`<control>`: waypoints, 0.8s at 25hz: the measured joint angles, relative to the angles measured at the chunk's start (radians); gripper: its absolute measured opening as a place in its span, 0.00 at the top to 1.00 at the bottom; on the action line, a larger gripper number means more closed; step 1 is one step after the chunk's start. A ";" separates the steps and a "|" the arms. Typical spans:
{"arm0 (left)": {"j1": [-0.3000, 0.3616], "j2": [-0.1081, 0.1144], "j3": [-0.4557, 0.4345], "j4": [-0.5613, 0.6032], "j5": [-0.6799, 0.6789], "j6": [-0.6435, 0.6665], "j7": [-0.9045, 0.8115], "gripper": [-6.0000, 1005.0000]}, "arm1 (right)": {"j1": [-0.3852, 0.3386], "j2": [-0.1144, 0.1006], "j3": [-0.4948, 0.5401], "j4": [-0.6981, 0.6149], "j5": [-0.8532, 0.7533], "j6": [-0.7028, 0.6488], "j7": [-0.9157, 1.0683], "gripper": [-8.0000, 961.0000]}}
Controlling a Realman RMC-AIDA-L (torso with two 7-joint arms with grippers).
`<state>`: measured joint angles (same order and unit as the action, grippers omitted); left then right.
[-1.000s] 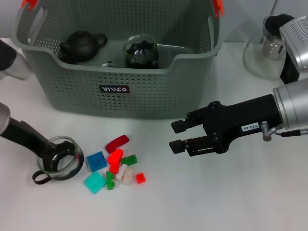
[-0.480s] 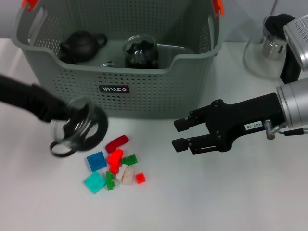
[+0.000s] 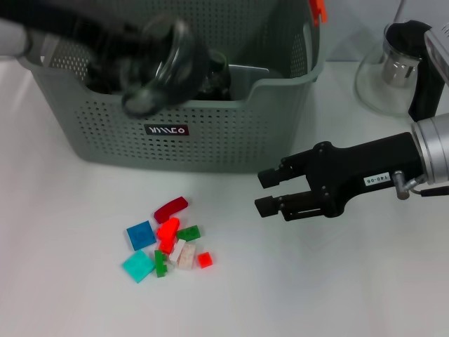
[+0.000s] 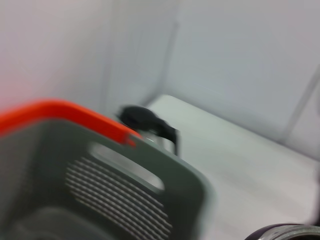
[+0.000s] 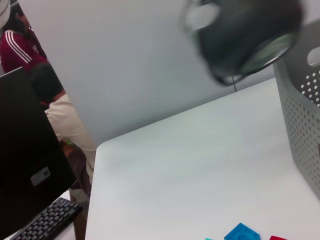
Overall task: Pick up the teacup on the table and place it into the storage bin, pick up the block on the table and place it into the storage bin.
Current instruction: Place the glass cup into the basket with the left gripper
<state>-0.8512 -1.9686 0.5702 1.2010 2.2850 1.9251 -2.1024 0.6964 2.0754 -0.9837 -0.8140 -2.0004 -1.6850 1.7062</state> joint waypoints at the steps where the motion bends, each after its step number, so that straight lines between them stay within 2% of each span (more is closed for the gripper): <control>1: -0.011 0.001 0.017 -0.002 0.007 -0.041 -0.001 0.95 | 0.000 0.000 0.001 0.002 0.000 -0.001 0.002 0.41; 5: -0.034 0.008 0.133 -0.011 0.071 -0.238 -0.033 0.95 | 0.000 -0.001 0.006 0.005 0.000 -0.007 0.010 0.41; 10: -0.065 0.003 0.253 -0.049 0.210 -0.444 -0.086 0.95 | 0.000 -0.002 0.013 0.007 0.000 -0.010 0.017 0.41; 17: -0.091 -0.033 0.343 -0.163 0.385 -0.662 -0.117 0.95 | -0.006 -0.003 0.013 0.007 -0.002 -0.012 0.022 0.41; 20: -0.096 -0.043 0.366 -0.201 0.427 -0.715 -0.120 0.95 | -0.008 -0.003 0.013 0.007 -0.001 -0.012 0.023 0.41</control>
<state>-0.9474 -2.0117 0.9364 0.9996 2.7124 1.2101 -2.2224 0.6888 2.0724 -0.9704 -0.8068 -2.0011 -1.6967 1.7288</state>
